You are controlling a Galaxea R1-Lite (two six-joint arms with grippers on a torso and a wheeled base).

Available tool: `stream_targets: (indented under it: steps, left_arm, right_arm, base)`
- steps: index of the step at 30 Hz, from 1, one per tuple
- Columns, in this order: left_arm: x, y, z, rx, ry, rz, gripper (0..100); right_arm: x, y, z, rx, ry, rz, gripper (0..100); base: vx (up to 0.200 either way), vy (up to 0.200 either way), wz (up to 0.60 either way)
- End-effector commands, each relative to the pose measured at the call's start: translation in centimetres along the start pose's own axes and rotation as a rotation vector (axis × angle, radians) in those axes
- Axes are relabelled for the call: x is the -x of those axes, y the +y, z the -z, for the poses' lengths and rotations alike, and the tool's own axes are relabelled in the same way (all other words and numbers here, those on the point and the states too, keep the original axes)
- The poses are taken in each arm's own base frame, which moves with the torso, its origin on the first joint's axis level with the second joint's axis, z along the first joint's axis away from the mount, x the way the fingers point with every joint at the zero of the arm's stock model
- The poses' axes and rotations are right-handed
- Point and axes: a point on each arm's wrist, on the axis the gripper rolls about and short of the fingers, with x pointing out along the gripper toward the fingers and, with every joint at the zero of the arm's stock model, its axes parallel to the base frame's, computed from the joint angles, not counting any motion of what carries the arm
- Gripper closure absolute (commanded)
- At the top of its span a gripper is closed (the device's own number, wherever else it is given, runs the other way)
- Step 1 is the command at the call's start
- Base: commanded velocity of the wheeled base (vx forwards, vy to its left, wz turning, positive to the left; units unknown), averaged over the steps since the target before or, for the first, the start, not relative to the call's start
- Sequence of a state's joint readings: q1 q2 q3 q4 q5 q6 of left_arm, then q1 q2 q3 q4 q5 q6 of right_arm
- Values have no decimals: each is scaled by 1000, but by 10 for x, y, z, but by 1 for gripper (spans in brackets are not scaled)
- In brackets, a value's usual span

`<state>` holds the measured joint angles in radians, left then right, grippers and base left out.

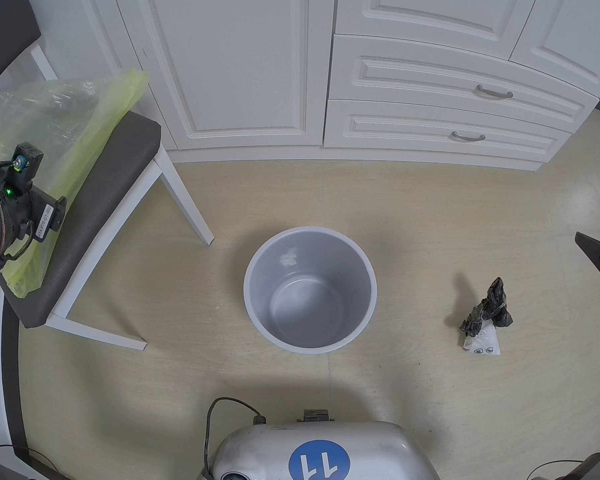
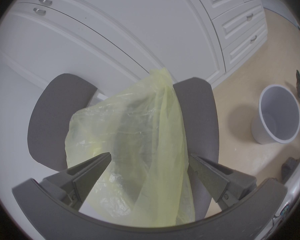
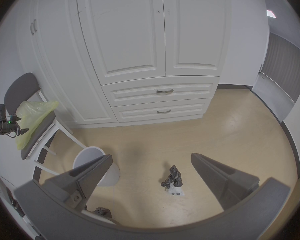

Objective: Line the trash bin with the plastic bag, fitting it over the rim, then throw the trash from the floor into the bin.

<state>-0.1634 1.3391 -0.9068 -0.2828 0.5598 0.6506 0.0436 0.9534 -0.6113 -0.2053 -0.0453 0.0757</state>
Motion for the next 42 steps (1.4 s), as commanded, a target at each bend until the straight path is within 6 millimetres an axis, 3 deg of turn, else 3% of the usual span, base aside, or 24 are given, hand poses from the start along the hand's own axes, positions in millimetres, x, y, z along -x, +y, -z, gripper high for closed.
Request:
stream_targets:
  steps: [1,11,15,21,27,36,42]
  left_arm:
    - [-4,-2,6,-13,29,-2,0]
    - [-10,-3,13,-30,62,-11,0]
    - [-10,12,20,-43,88,-69,0]
    - [30,34,26,3,27,-130,0]
    - [53,47,33,6,-1,-168,0]
    - [56,52,47,-1,46,-199,0]
    - [61,43,37,-9,-48,-98,0]
  right_arm:
    - [-1,0,3,12,11,-1,0]
    - [-2,0,6,19,24,-2,0]
    - [-2,0,5,19,21,-2,0]
    - [-2,0,5,19,21,-2,0]
    - [-1,0,5,18,18,-2,0]
    - [1,0,4,17,7,-1,0]
    - [0,0,3,17,9,-17,0]
  base:
    - [0,0,0]
    - [0,0,0]
    - [0,0,0]
    - [0,0,0]
    - [0,0,0]
    - [0,0,0]
    - [0,0,0]
